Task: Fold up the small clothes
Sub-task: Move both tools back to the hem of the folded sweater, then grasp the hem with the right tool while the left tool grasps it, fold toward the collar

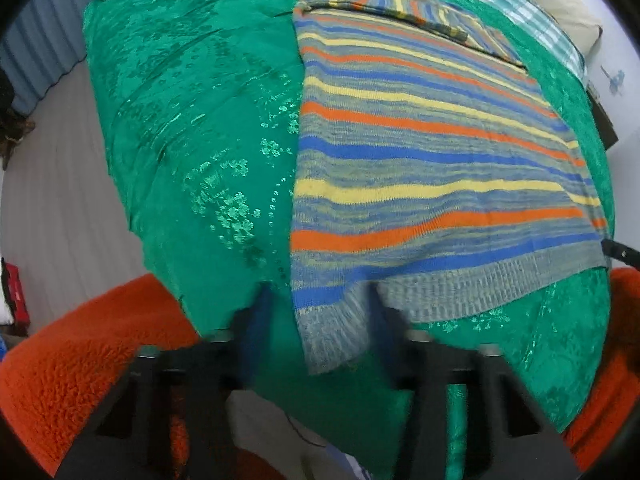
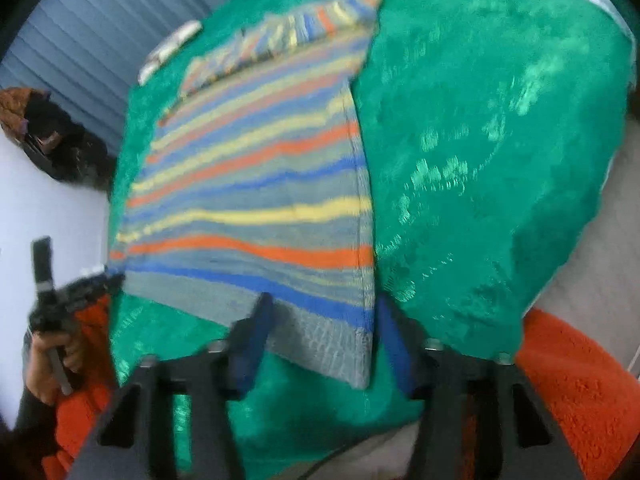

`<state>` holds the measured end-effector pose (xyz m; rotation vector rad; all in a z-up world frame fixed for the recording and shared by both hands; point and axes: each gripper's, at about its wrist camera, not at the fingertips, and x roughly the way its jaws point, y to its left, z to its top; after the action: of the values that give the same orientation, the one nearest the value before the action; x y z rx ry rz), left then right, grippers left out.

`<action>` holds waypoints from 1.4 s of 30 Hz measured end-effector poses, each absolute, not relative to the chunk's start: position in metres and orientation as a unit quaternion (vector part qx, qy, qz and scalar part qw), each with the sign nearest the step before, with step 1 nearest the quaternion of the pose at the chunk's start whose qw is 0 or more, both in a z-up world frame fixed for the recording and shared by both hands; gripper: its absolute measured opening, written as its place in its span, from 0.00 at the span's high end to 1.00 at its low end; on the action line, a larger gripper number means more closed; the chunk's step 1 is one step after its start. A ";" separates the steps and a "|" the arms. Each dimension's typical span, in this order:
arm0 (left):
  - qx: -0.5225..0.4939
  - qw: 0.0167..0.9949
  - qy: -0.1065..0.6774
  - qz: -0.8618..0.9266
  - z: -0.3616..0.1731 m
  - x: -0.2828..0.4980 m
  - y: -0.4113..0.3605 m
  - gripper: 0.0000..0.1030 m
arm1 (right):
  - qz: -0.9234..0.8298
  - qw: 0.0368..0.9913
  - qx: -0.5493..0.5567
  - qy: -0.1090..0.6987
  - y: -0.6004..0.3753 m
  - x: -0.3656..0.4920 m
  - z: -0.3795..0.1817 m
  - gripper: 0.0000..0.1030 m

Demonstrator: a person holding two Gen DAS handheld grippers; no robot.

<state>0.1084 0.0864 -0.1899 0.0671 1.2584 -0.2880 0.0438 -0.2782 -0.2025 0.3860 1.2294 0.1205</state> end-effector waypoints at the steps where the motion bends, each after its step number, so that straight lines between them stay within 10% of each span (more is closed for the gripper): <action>1: 0.027 0.794 0.590 -0.144 -0.188 0.109 0.086 0.91 | 0.065 0.790 0.179 0.583 -0.279 0.045 -0.202 0.95; 19: -0.164 0.808 0.522 -0.220 -0.114 0.293 0.097 0.93 | 0.107 0.790 0.394 0.456 -0.358 0.168 -0.159 0.95; 38: -0.159 0.818 0.526 -0.170 -0.172 0.534 0.046 0.92 | 0.066 0.780 0.444 0.435 -0.436 0.413 -0.218 0.95; 41: -0.167 0.824 0.518 -0.157 -0.175 0.561 0.042 0.72 | 0.055 0.787 0.455 0.414 -0.443 0.427 -0.225 0.93; 42: -0.164 0.827 0.522 -0.126 -0.174 0.568 0.045 0.45 | 0.042 0.792 0.462 0.397 -0.447 0.430 -0.226 0.92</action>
<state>0.5679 0.0453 -0.1739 -0.3488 1.1089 -0.2673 0.4302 -0.4465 -0.2262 0.9950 0.8548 0.0895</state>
